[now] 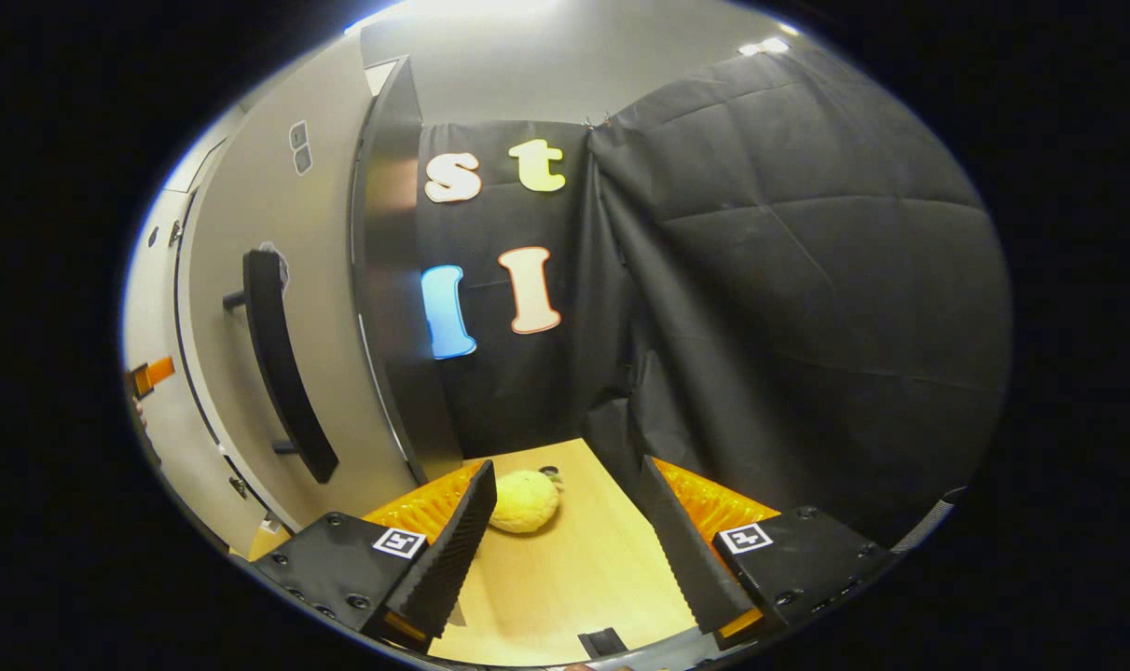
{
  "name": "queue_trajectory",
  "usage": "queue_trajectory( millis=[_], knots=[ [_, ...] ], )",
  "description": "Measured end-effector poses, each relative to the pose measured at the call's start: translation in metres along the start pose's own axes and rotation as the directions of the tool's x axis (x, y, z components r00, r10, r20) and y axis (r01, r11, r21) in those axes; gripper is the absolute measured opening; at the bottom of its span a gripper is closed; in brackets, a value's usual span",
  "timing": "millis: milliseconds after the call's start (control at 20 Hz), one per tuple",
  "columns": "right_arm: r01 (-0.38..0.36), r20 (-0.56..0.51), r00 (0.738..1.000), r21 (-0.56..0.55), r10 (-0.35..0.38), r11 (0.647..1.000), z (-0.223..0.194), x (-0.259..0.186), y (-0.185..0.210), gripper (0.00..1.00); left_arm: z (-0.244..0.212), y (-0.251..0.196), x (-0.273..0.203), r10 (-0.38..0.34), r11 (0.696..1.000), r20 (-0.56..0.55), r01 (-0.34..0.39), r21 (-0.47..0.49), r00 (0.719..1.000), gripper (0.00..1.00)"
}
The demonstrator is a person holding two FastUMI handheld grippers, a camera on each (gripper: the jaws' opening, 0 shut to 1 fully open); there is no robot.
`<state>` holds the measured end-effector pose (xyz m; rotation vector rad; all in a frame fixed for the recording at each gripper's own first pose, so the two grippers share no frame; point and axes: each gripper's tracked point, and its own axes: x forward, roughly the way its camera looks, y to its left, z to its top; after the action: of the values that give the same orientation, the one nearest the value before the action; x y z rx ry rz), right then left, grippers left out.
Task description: Grab one shoe with the right hand and put it into the shoe cabinet, grab the other shoe with the left hand and put it into the shoe cabinet; then close the right door with the right hand and the left door with the left hand.
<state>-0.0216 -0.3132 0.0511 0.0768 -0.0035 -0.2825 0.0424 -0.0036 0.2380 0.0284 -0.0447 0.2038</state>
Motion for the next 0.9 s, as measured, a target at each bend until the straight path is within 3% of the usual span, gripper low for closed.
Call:
queue_trajectory(
  millis=[100,250,300,400,450,500,550,700,750,900],
  knots=[
    [-0.046,0.027,0.999,0.005,0.045,0.999,0.016,0.011,0.008,0.98,-0.007,-0.005,-0.020,0.010,1.000,-0.002,-0.010,-0.013,1.000,0.99],
    [-0.073,0.082,0.994,0.007,0.072,0.997,0.038,0.031,0.017,0.98,-0.022,-0.004,-0.049,0.083,0.995,-0.029,-0.081,0.062,0.996,0.99],
    [-0.081,0.095,0.992,0.021,0.079,0.996,0.044,0.037,0.021,1.00,-0.026,-0.007,-0.054,0.093,0.994,-0.041,-0.091,0.060,0.995,1.00],
    [-0.143,0.128,0.983,0.058,0.135,0.988,0.058,0.042,0.039,0.93,-0.037,-0.022,-0.066,0.082,0.997,-0.064,-0.082,0.007,0.995,1.00],
    [-0.173,0.141,0.976,0.050,0.165,0.984,0.063,0.043,0.047,1.00,-0.041,-0.028,-0.072,0.080,0.997,-0.073,-0.081,-0.014,0.994,1.00],
    [-0.186,0.147,0.972,0.019,0.181,0.982,0.067,0.043,0.050,0.98,-0.043,-0.031,-0.077,0.086,0.996,-0.079,-0.087,-0.019,0.993,0.99],
    [-0.189,0.152,0.970,-0.019,0.190,0.982,0.071,0.042,0.050,0.98,-0.045,-0.031,-0.082,0.099,0.995,-0.085,-0.100,-0.010,0.992,0.92],
    [-0.206,0.183,0.959,-0.070,0.215,0.976,0.088,0.032,0.058,0.98,-0.050,-0.024,-0.090,0.116,0.993,-0.098,-0.116,0.013,0.988,0.92],
    [-0.221,0.195,0.953,-0.066,0.230,0.973,0.093,0.029,0.067,0.92,-0.051,-0.021,-0.092,0.116,0.993,-0.103,-0.116,0.009,0.988,0.92],
    [-0.213,0.226,0.946,-0.106,0.232,0.971,0.096,0.023,0.081,0.98,-0.055,-0.006,-0.092,0.121,0.992,-0.115,-0.123,-0.005,0.986,0.92]
  ],
)
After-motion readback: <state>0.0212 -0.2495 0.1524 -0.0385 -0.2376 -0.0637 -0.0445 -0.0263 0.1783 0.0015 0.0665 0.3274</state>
